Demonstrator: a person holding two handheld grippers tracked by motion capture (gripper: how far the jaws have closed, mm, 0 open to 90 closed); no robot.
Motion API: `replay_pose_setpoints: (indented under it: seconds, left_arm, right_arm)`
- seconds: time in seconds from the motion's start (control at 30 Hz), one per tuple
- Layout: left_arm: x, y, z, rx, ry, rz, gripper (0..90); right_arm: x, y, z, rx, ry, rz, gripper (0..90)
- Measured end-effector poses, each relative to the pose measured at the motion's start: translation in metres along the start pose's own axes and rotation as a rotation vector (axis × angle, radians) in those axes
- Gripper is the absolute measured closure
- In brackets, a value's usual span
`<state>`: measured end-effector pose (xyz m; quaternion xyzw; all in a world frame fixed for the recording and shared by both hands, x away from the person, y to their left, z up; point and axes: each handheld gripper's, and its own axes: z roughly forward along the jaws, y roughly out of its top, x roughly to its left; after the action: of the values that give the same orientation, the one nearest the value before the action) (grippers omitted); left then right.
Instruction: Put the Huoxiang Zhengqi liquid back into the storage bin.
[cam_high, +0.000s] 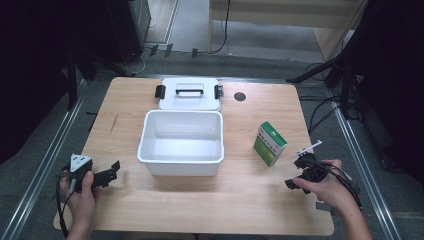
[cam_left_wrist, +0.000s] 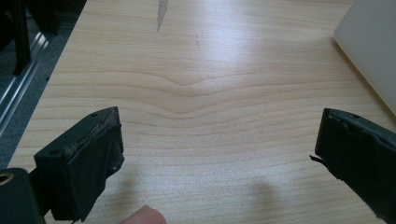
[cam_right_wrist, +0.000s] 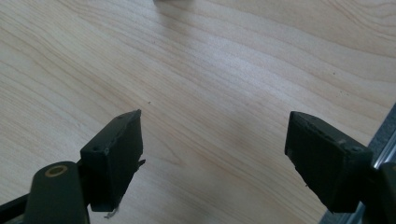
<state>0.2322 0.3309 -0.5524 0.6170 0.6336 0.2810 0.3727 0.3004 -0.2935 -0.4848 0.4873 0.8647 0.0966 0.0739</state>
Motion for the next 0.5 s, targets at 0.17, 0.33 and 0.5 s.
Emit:
replay_pose_setpoints:
  seconds: [0.17,0.33,0.5]
  left_arm:
    - [0.0,0.0,0.0,0.002,0.0,0.0,1.8]
    - [0.0,0.0,0.0,0.002,-0.001,-0.001,1.8]
    - [0.0,0.0,0.0,0.002,-0.002,-0.001,1.8]
  right_arm:
    - [0.0,0.009,-0.005,0.068,-0.005,-0.014,18.6]
    - [0.001,0.019,-0.012,0.103,-0.009,-0.025,18.4]
    - [0.003,0.028,-0.02,0.12,-0.004,-0.049,18.5]
